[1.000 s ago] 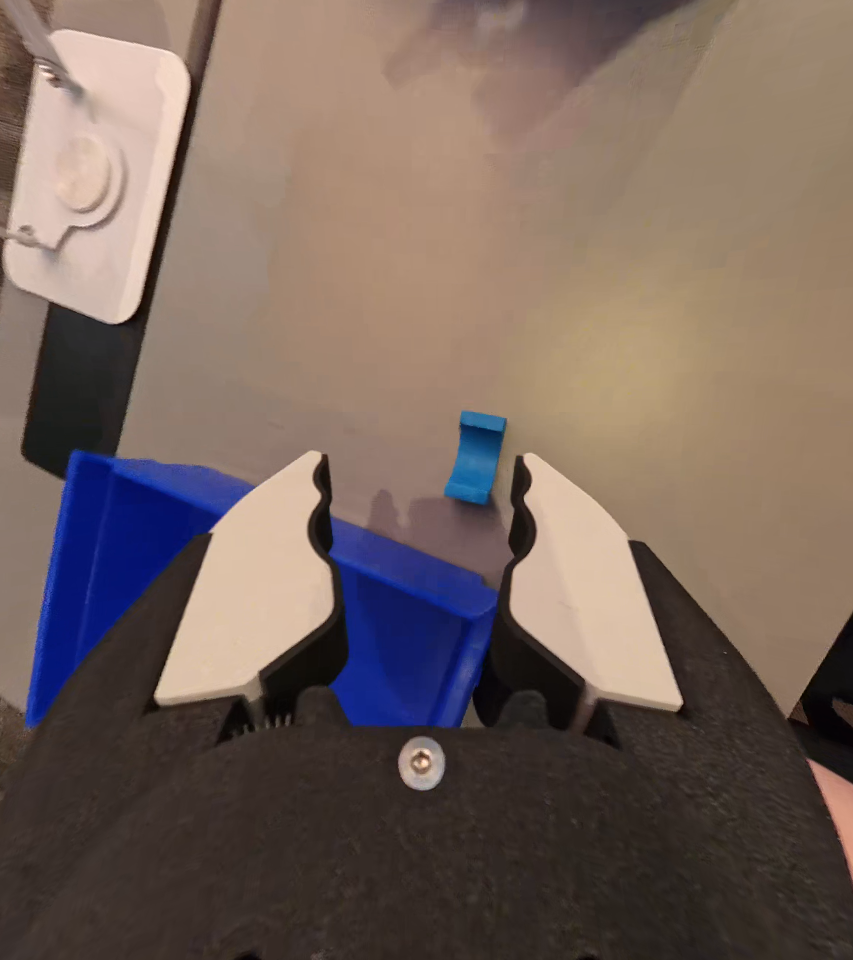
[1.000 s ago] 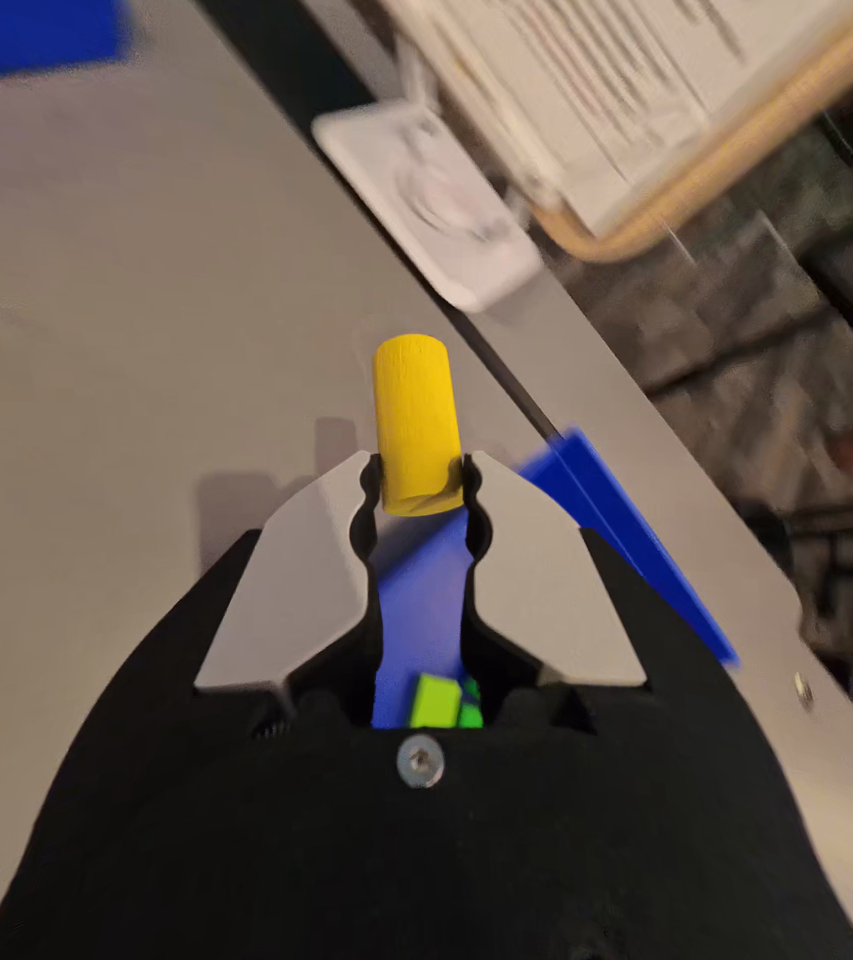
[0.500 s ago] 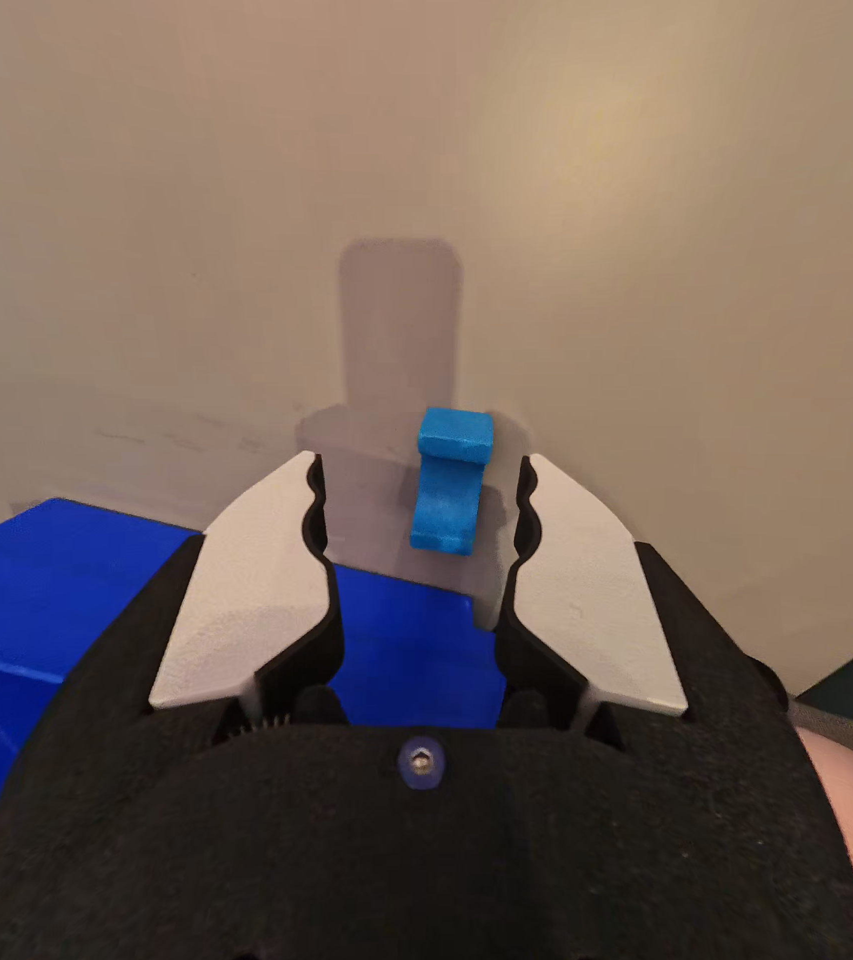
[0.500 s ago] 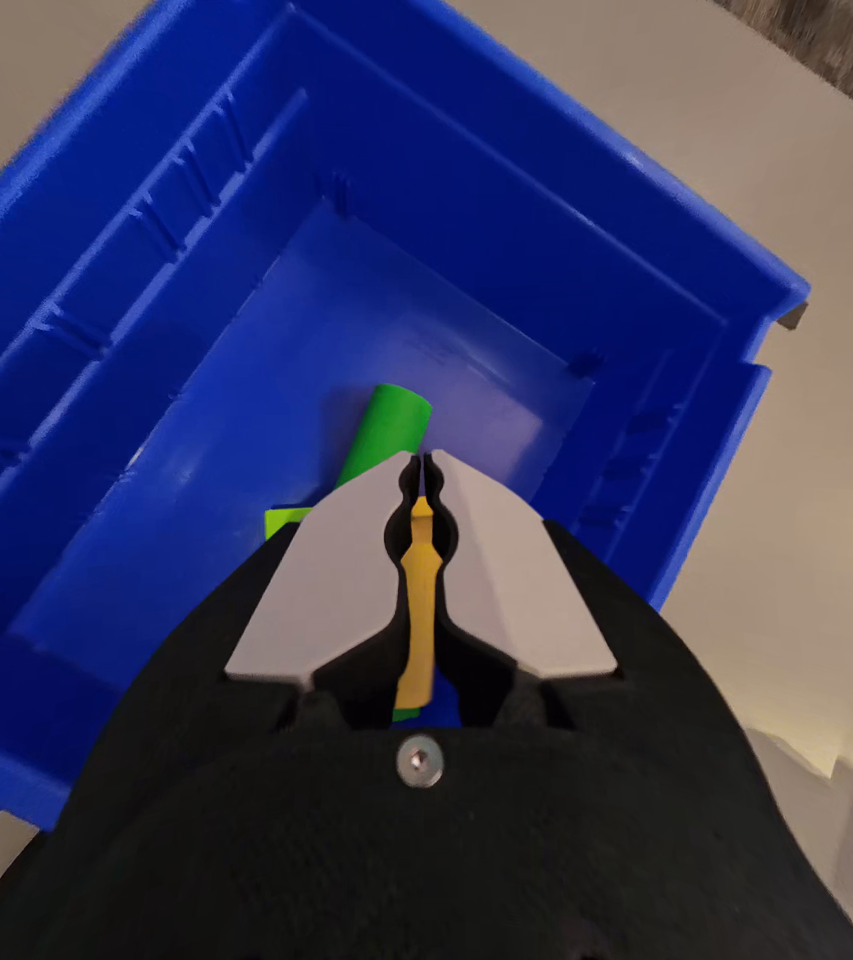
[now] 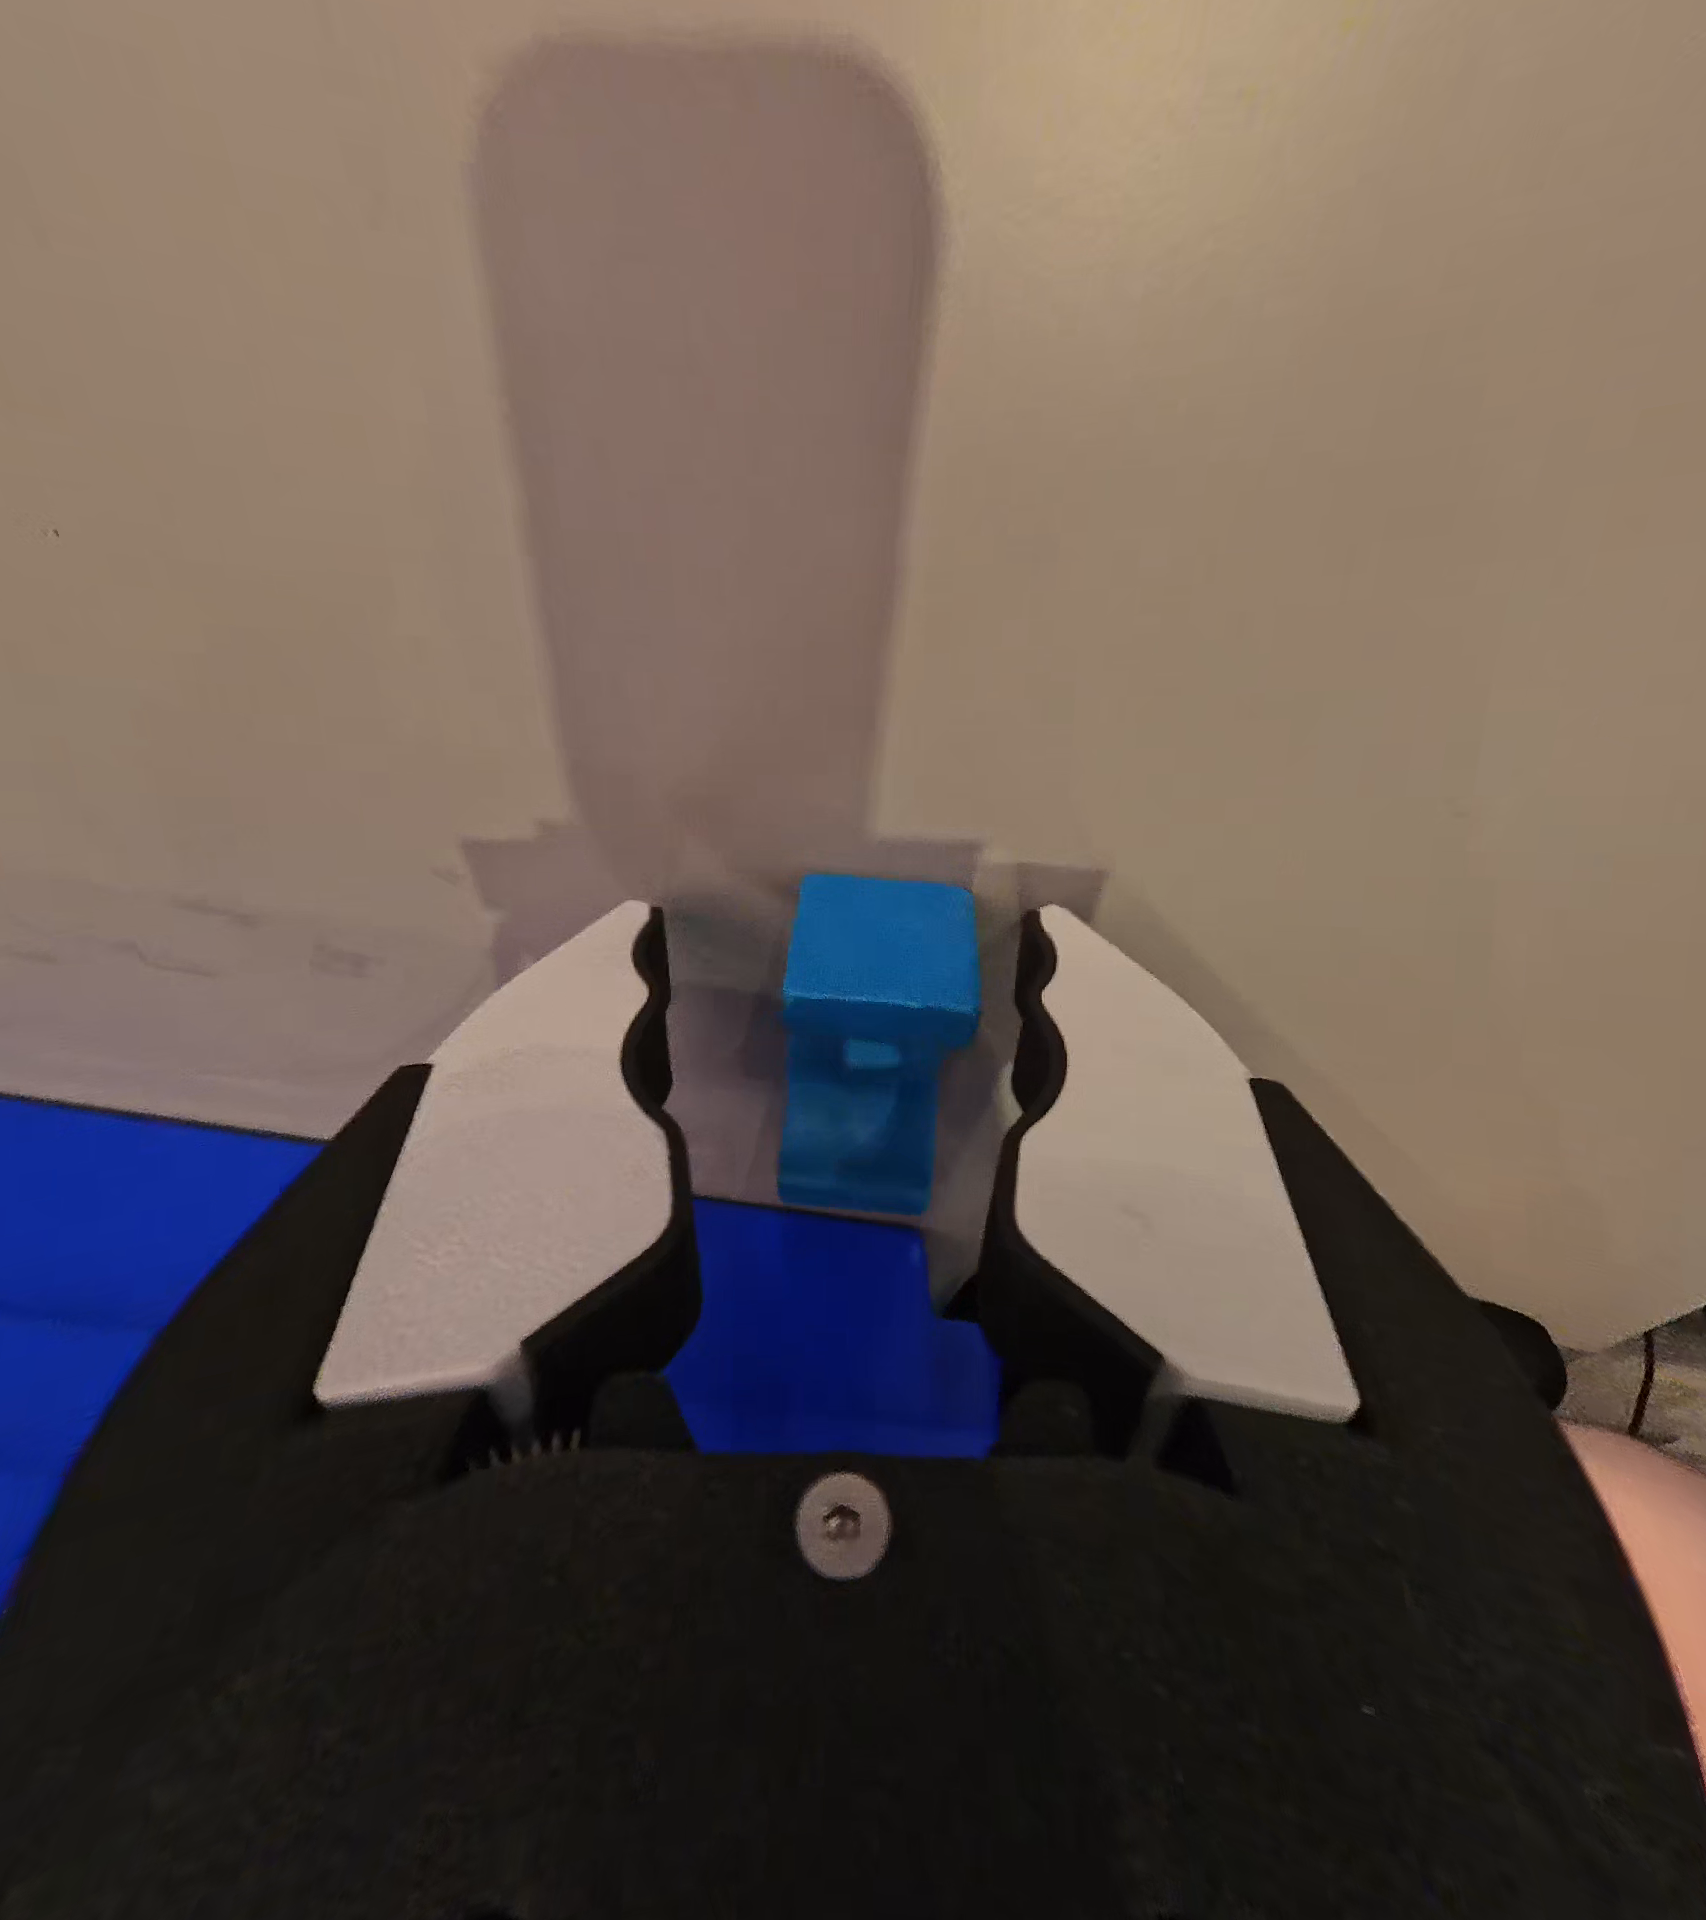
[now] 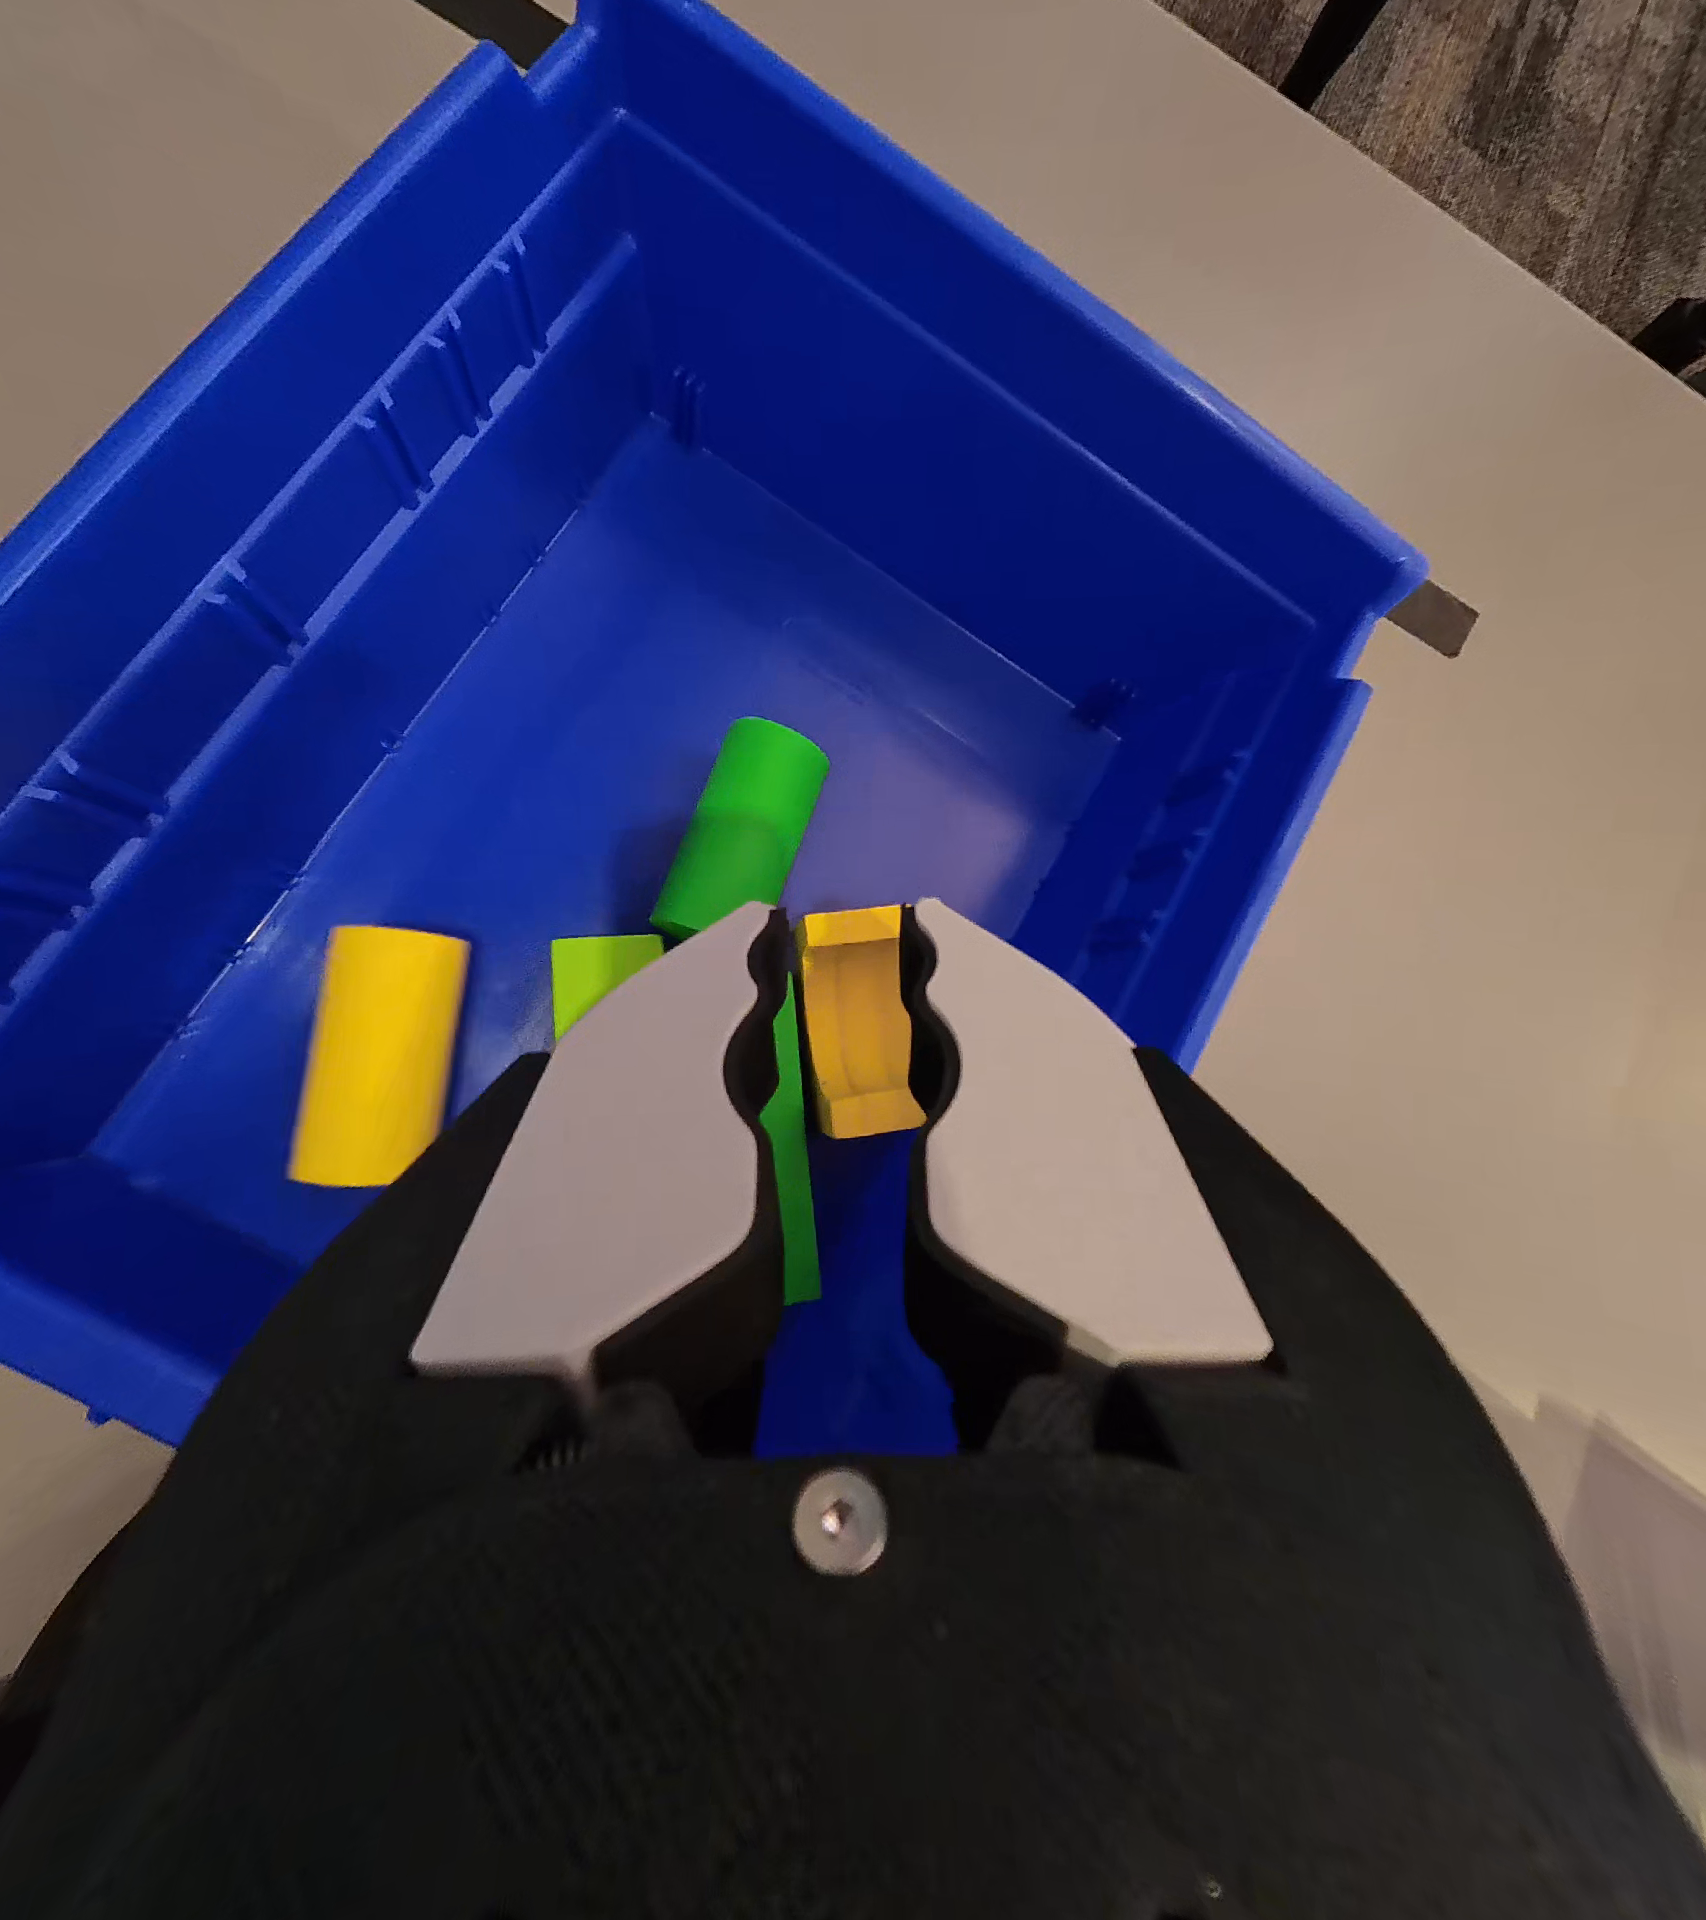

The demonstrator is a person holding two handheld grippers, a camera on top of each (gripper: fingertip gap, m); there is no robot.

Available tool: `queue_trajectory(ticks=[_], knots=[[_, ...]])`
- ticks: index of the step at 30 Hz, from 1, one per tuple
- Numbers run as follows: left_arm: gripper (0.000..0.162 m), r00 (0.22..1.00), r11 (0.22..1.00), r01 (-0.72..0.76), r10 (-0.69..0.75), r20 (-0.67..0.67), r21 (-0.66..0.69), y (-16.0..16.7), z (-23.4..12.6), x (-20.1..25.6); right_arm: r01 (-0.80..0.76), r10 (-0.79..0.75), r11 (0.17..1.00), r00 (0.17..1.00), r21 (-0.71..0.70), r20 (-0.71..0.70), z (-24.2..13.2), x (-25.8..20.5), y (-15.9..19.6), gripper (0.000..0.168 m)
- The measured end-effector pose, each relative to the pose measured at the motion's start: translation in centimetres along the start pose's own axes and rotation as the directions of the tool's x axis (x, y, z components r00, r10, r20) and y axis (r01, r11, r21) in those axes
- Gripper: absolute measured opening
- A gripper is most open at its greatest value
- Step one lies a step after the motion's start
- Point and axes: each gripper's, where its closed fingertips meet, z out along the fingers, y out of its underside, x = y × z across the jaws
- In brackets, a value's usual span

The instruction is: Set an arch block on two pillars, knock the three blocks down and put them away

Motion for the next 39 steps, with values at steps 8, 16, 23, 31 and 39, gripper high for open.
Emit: queue_trajectory(ticks=[8,16,23,31,39], knots=[[0.035,0.997,0.996,-0.075,0.074,0.025,0.044,-0.9,-0.3,-0.3,0.022,-0.022,1.000,1.000,0.009,-0.017,-0.3,-0.1,-0.6,0.022],[0.035,0.999,0.905,0.040,-0.052,0.016,0.422,-3.0,-6.6,-2.4,0.128,-0.122,0.988,0.989,0.082,-0.081,-1.4,-2.1,-4.7,0.022],[0.035,0.957,0.488,0.271,-0.048,-0.284,0.830,-5.0,-16.9,-2.4,0.323,-0.301,0.875,0.946,0.359,-0.118,-5.3,-9.6,-13.0,0.026],[0.035,0.964,0.065,0.255,0.062,-0.259,0.965,-3.6,-25.8,-1.7,-0.029,-0.509,0.752,0.608,0.658,0.609,-9.0,-31.4,-18.0,0.054],[0.034,0.968,0.071,0.234,0.073,-0.239,0.970,-3.7,-25.9,-1.2,-0.214,-0.448,0.794,0.427,0.569,0.785,-8.5,-36.1,-18.4,0.063]])
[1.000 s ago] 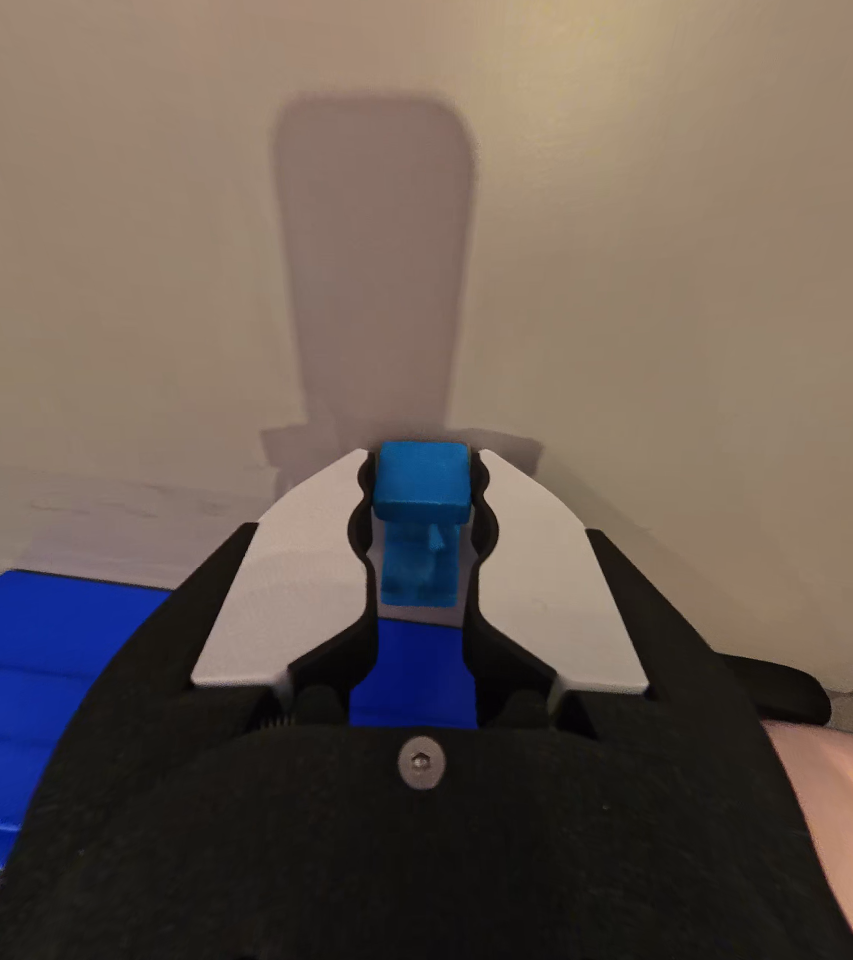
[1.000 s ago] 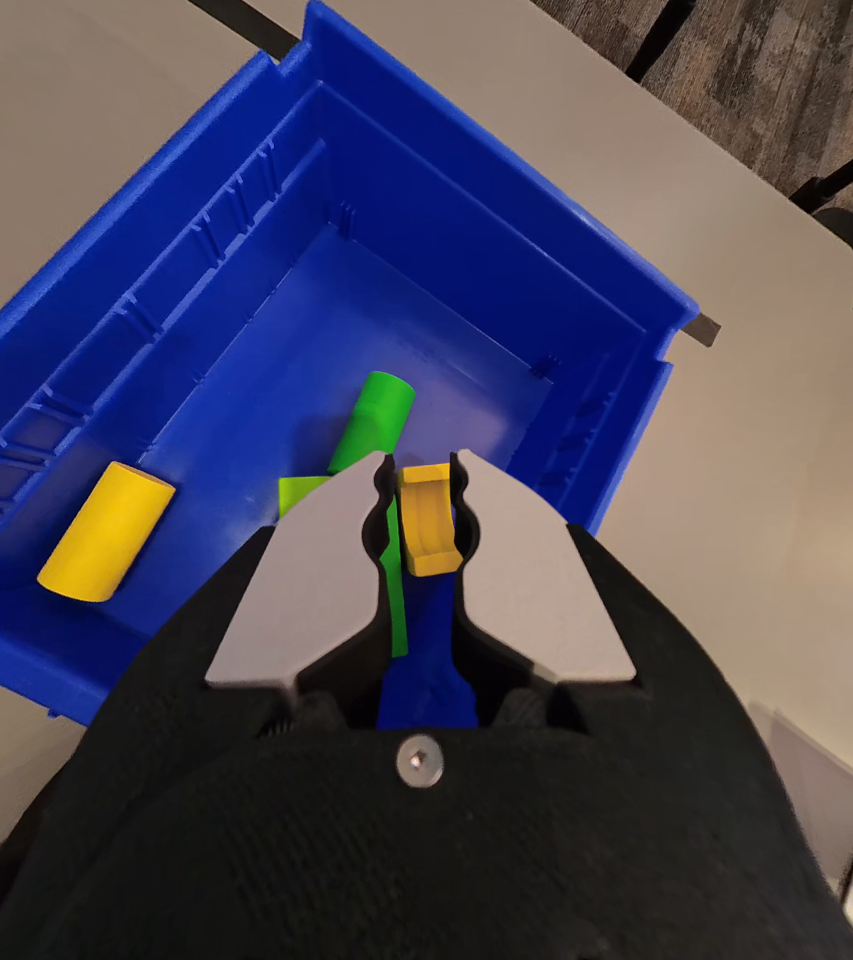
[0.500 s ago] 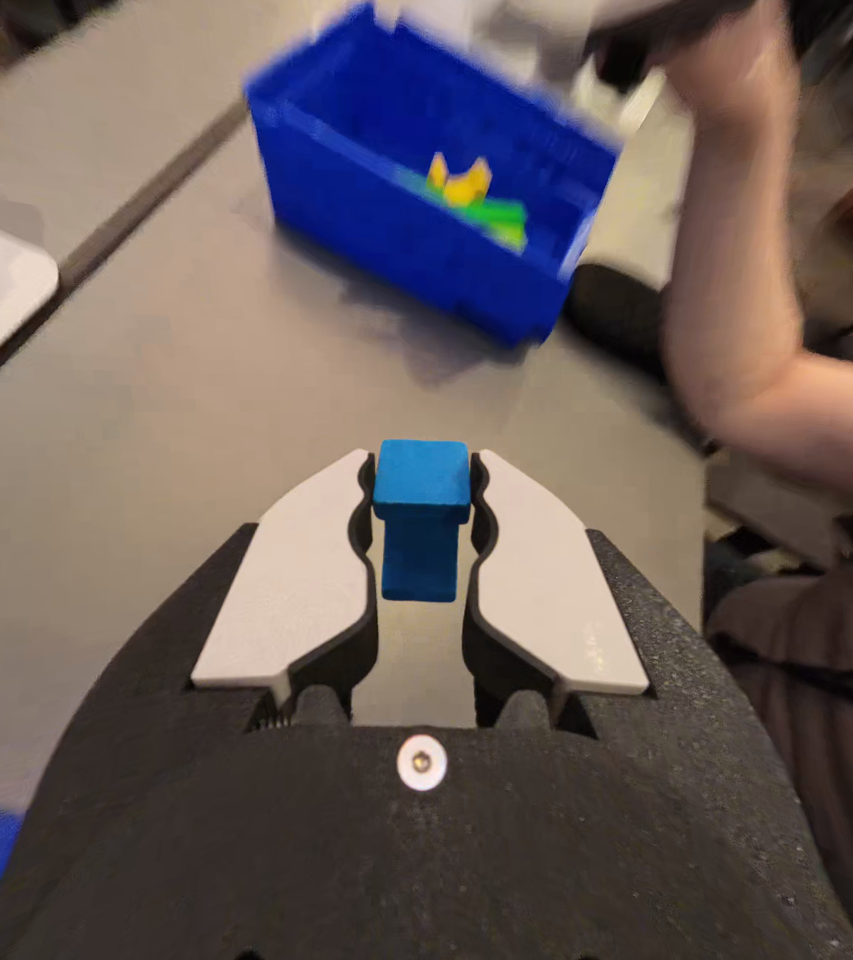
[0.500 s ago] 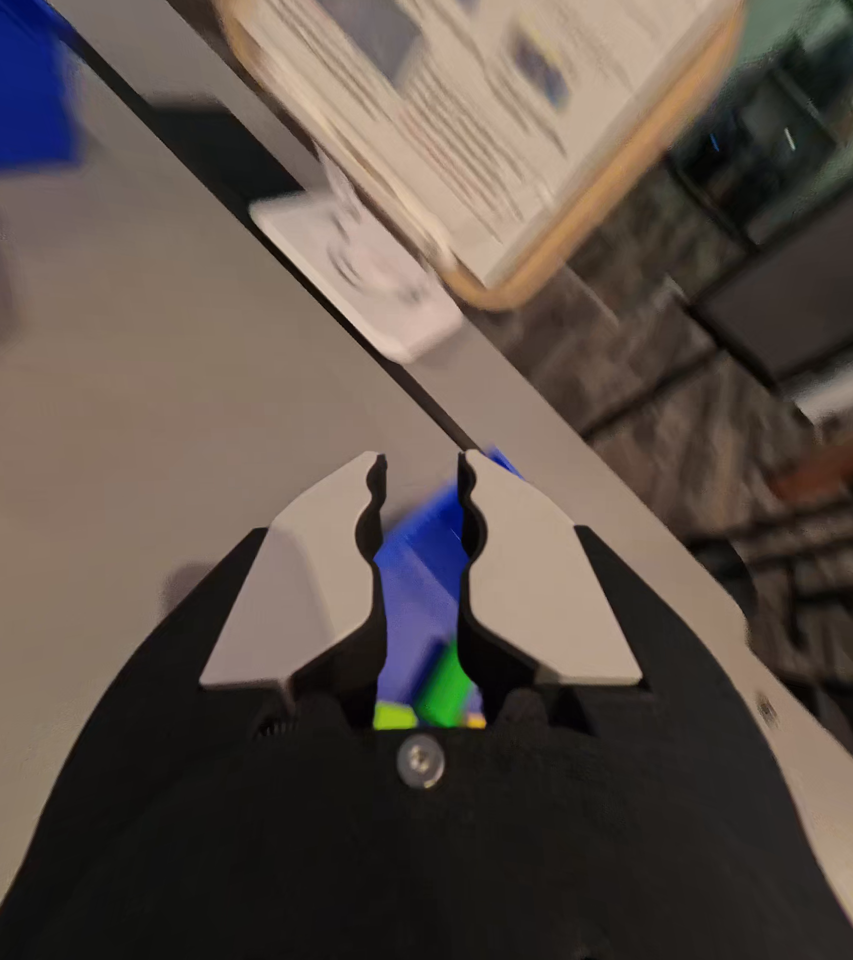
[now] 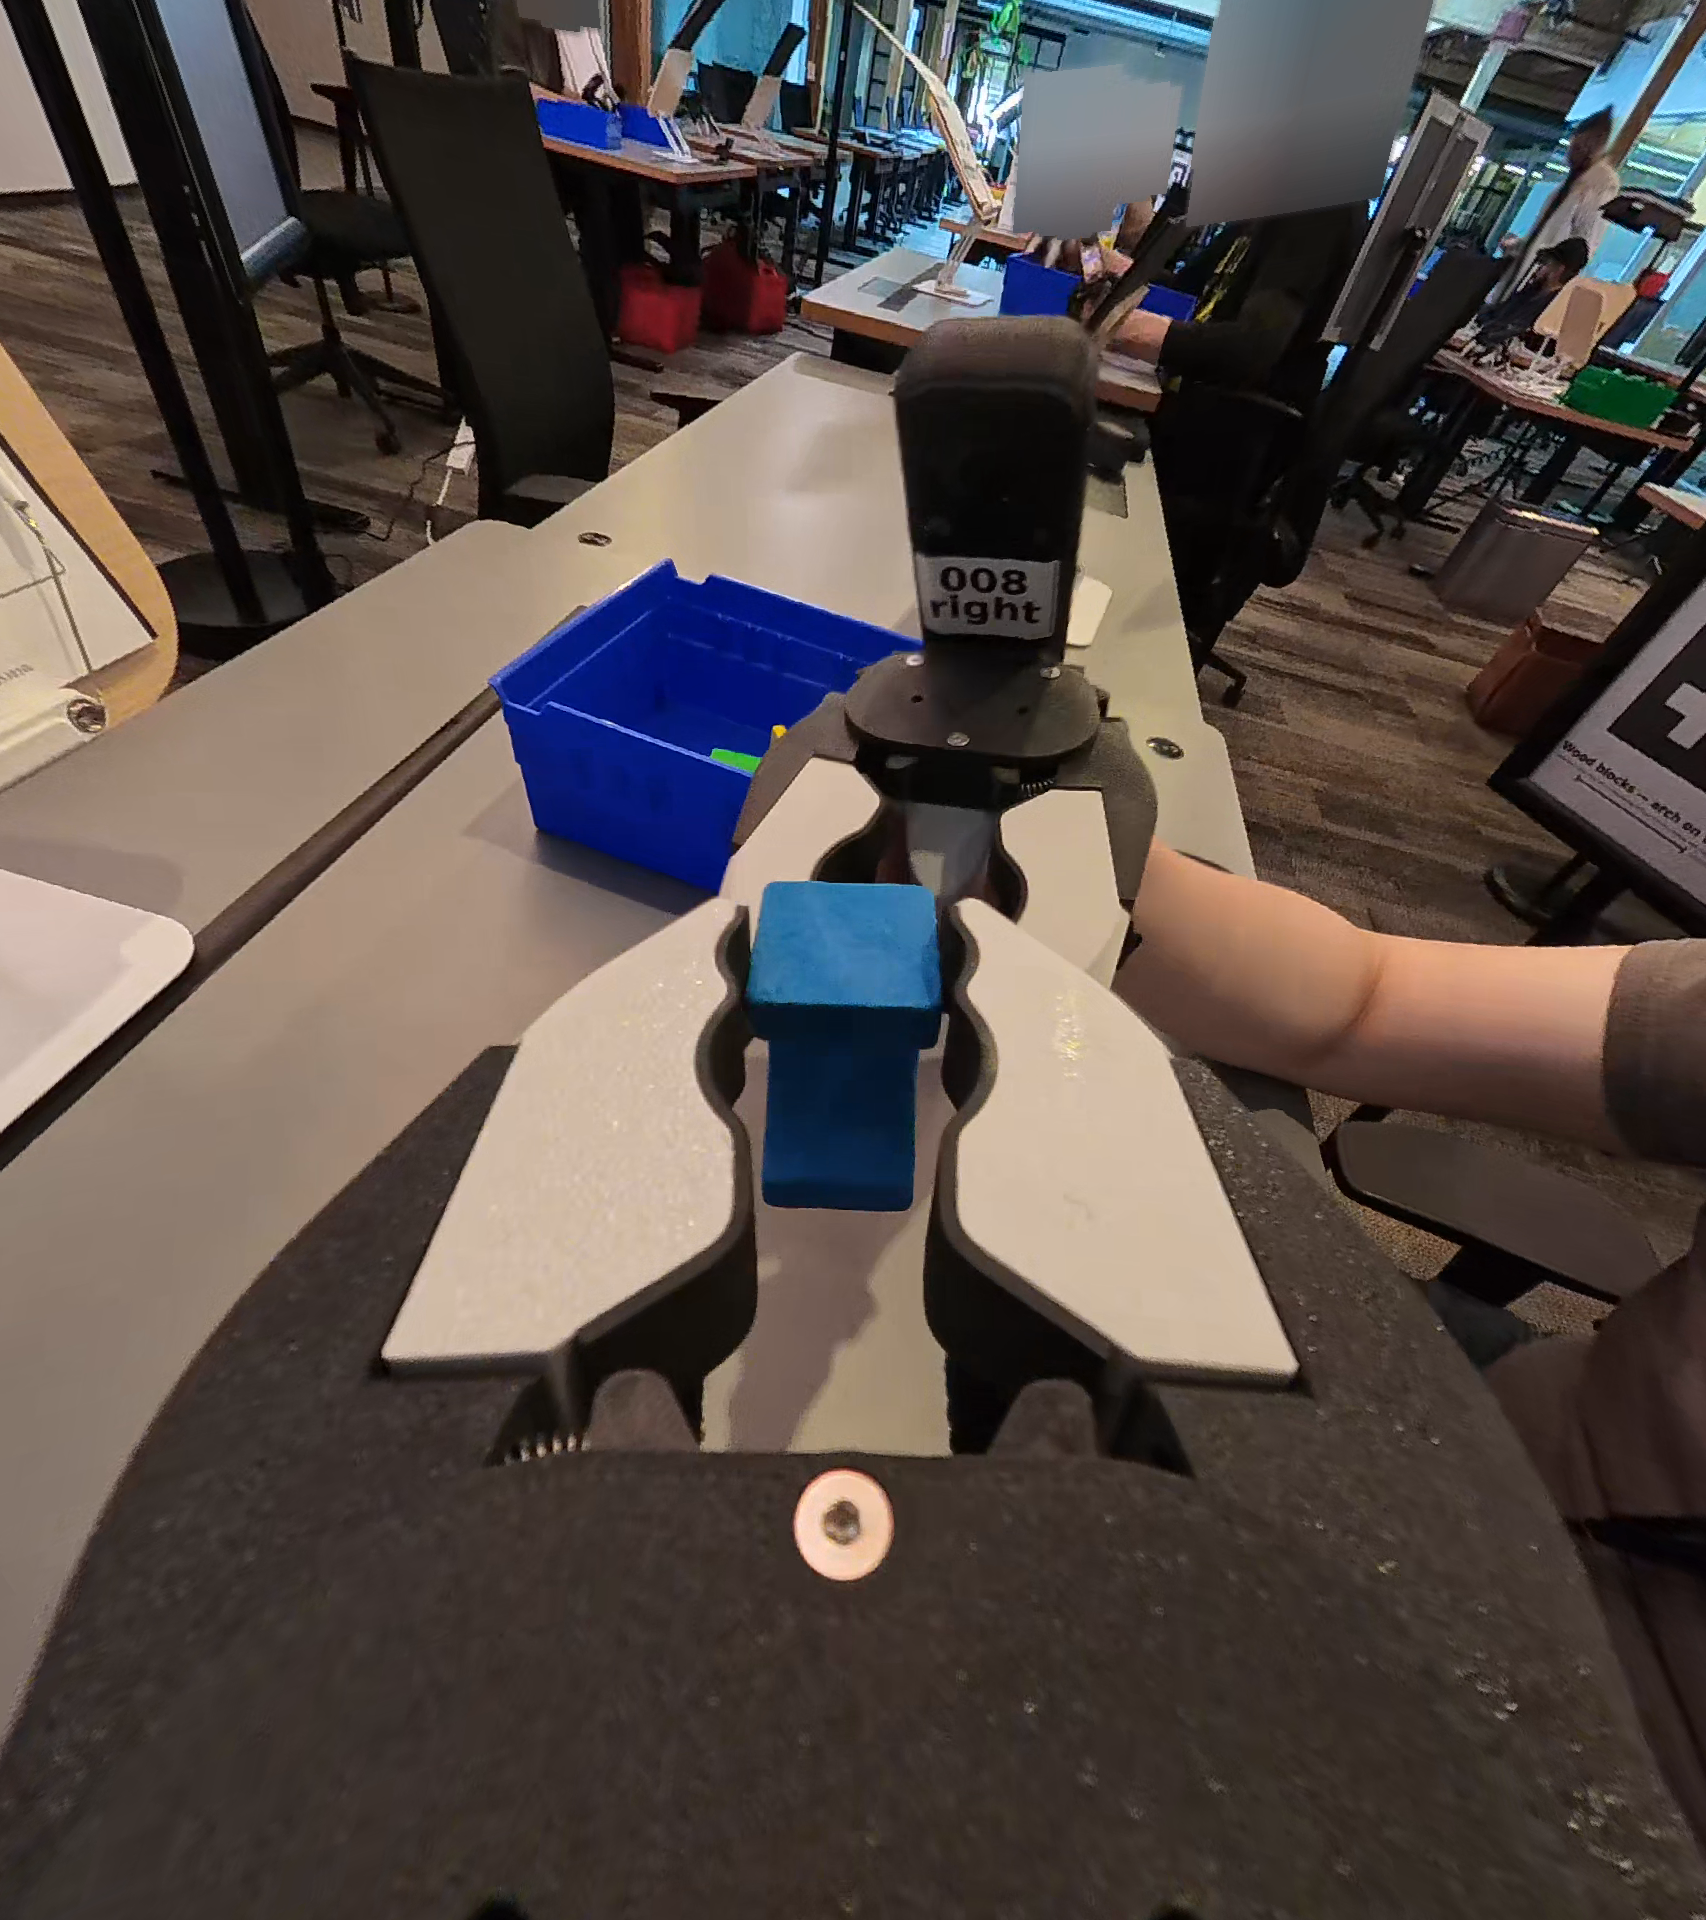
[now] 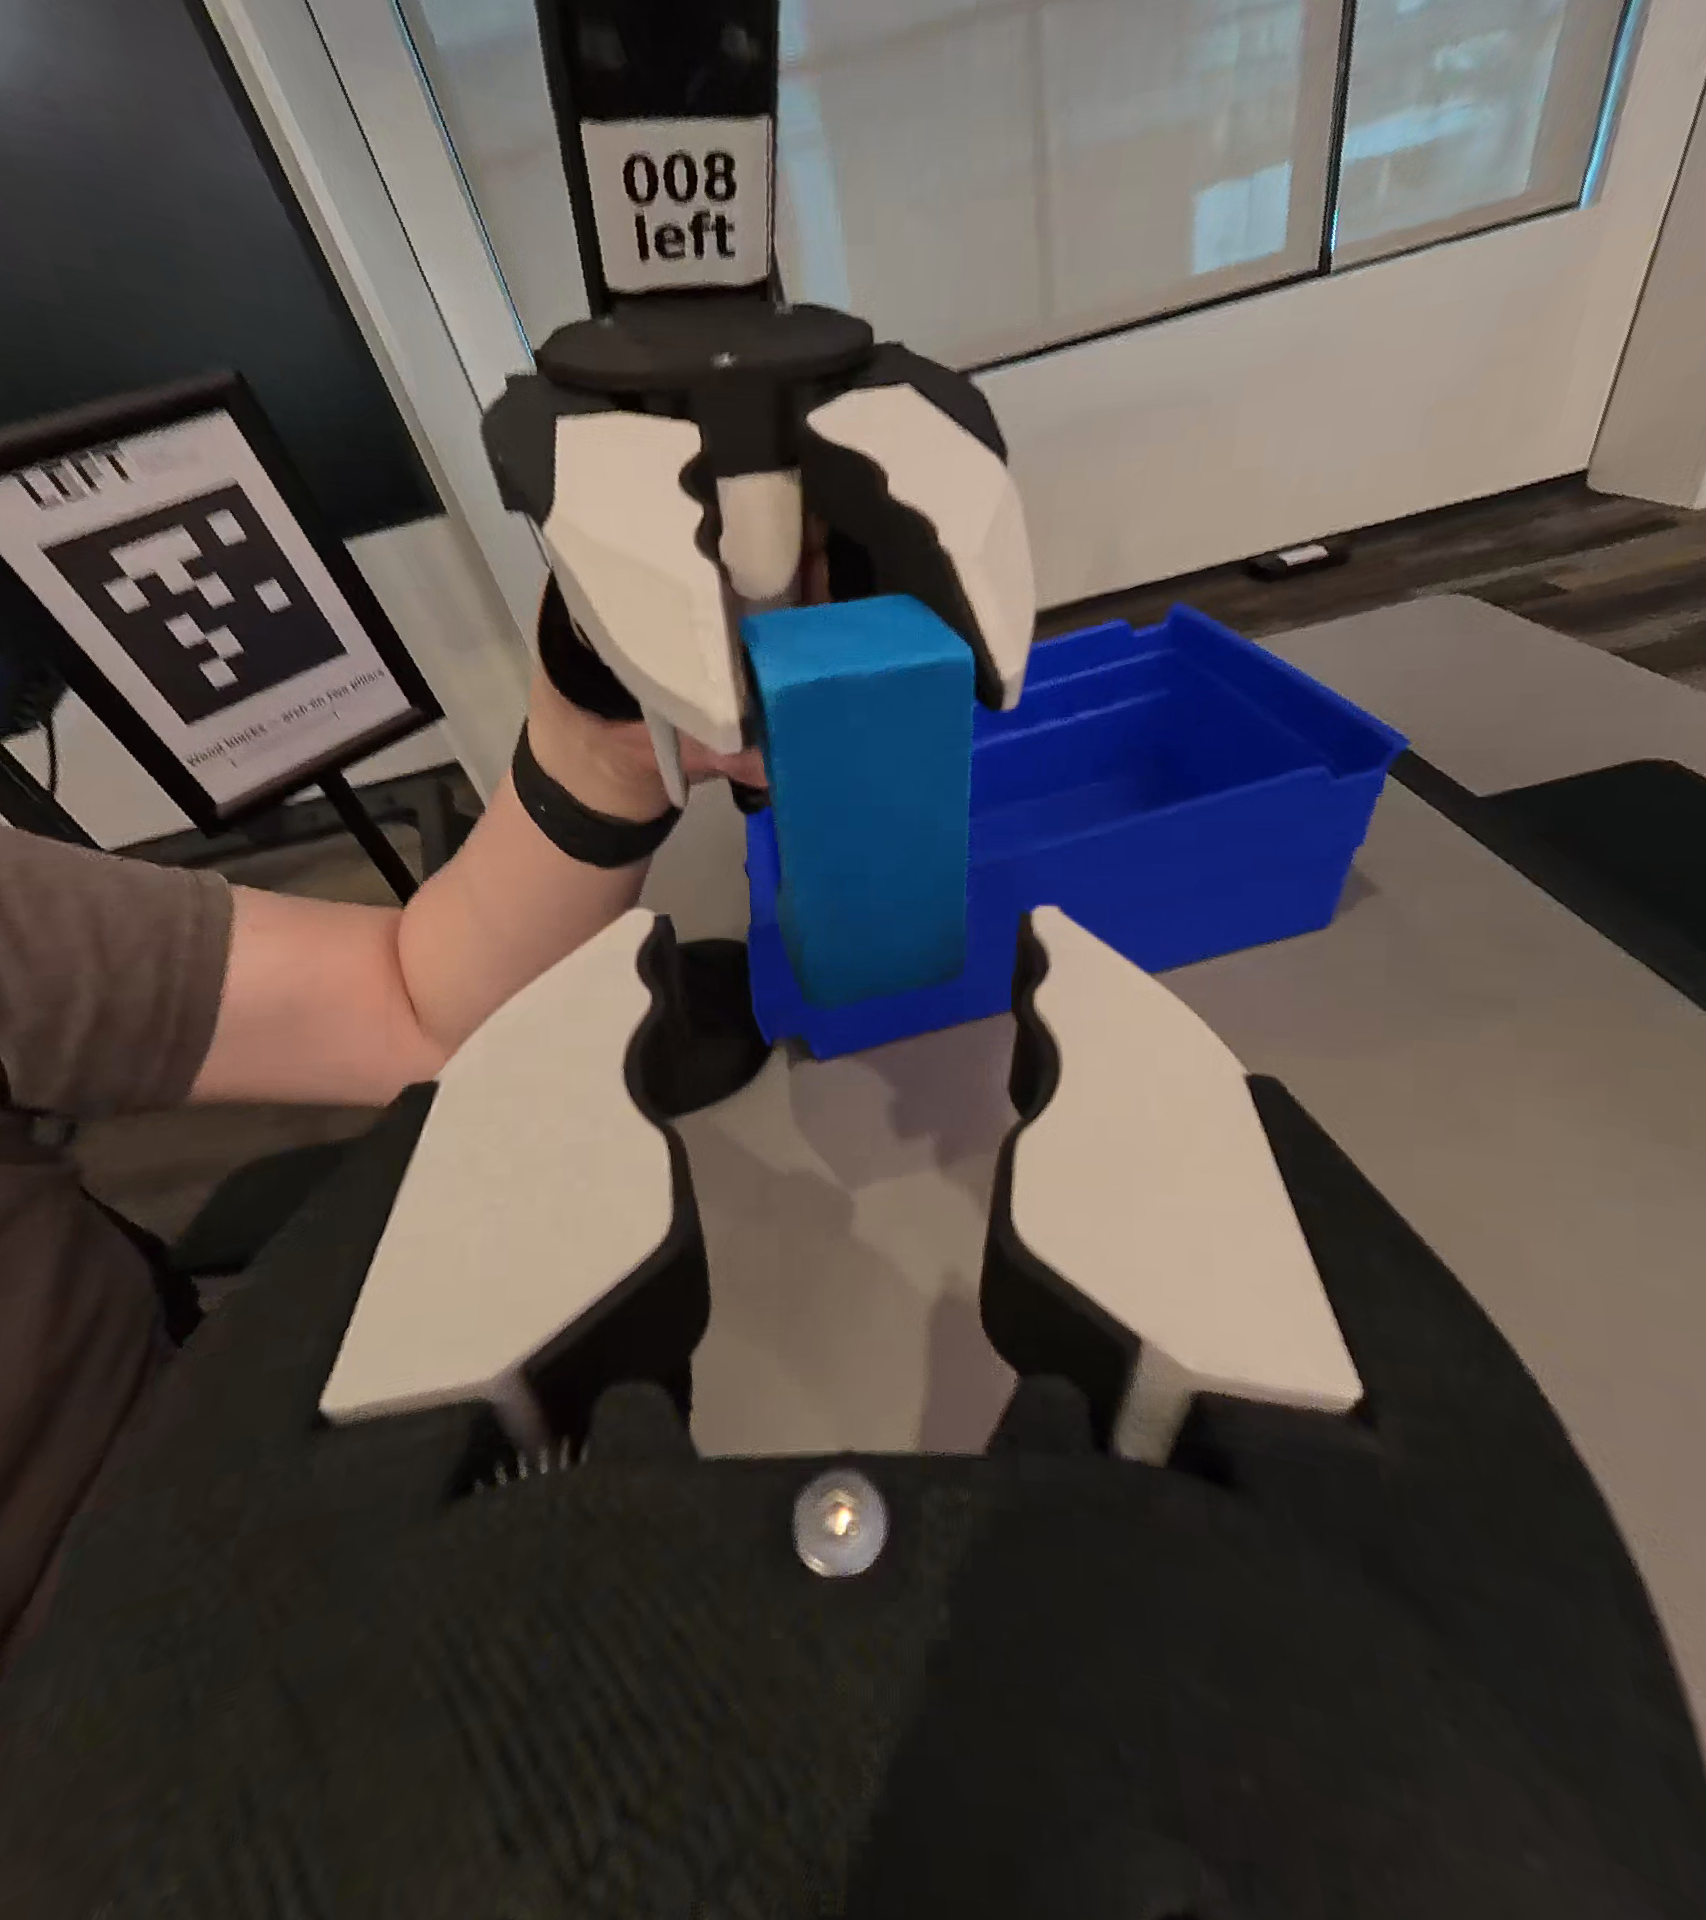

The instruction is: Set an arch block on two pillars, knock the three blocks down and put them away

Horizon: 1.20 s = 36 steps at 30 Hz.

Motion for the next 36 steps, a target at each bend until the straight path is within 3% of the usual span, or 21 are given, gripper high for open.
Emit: queue_trajectory(ticks=[5,8,11,15,18,22,26,28,32,36], knots=[[0.035,1.000,1.000,0.001,-0.001,-0.022,-0.013,0.4,0.7,0.3,-0.006,0.006,1.000,0.999,-0.009,0.036,0.5,-0.1,0.8,0.063],[0.035,0.998,1.000,-0.002,0.001,-0.063,-0.012,0.5,0.9,0.9,0.067,-0.067,0.998,0.998,-0.020,0.021,0.5,-0.2,1.0,0.036],[0.035,0.998,1.000,-0.010,0.009,-0.055,-0.010,0.5,1.0,1.0,0.082,-0.082,0.996,0.997,-0.029,0.011,0.2,0.0,1.0,0.035],[0.073,0.997,0.994,-0.066,0.069,0.034,-0.090,1.5,0.8,-0.1,0.058,-0.059,0.998,0.998,-0.040,-0.038,-1.1,0.9,0.5,0.035],[0.077,0.987,0.990,-0.110,0.119,0.106,-0.087,0.9,-0.6,-0.8,0.069,-0.076,0.996,0.985,-0.050,-0.157,-4.5,2.4,-1.2,0.035],[0.072,0.982,0.994,-0.110,0.109,0.155,-0.002,-1.1,-3.4,-0.8,0.051,-0.095,0.994,0.862,-0.101,-0.499,-14.9,6.0,-3.2,0.035],[0.067,0.974,0.986,-0.134,0.113,0.195,0.098,-3.0,-5.9,-0.4,-0.219,-0.004,0.962,0.589,-0.165,-0.808,-26.9,10.6,1.7,0.035],[0.067,0.971,0.981,-0.146,0.117,0.208,0.128,-3.5,-6.8,-0.1,-0.377,0.033,0.910,0.483,-0.173,-0.875,-30.7,11.9,5.3,0.035],[0.072,0.963,0.979,-0.162,0.129,0.236,0.125,-3.6,-7.9,0.0,-0.535,0.180,0.833,0.509,-0.145,-0.842,-30.7,13.0,9.6,0.035],[0.069,0.947,0.982,-0.154,0.114,0.299,0.112,-3.5,-9.3,-0.8,-0.660,0.184,0.715,0.495,-0.230,-0.849,-29.3,14.3,14.0,0.036]])
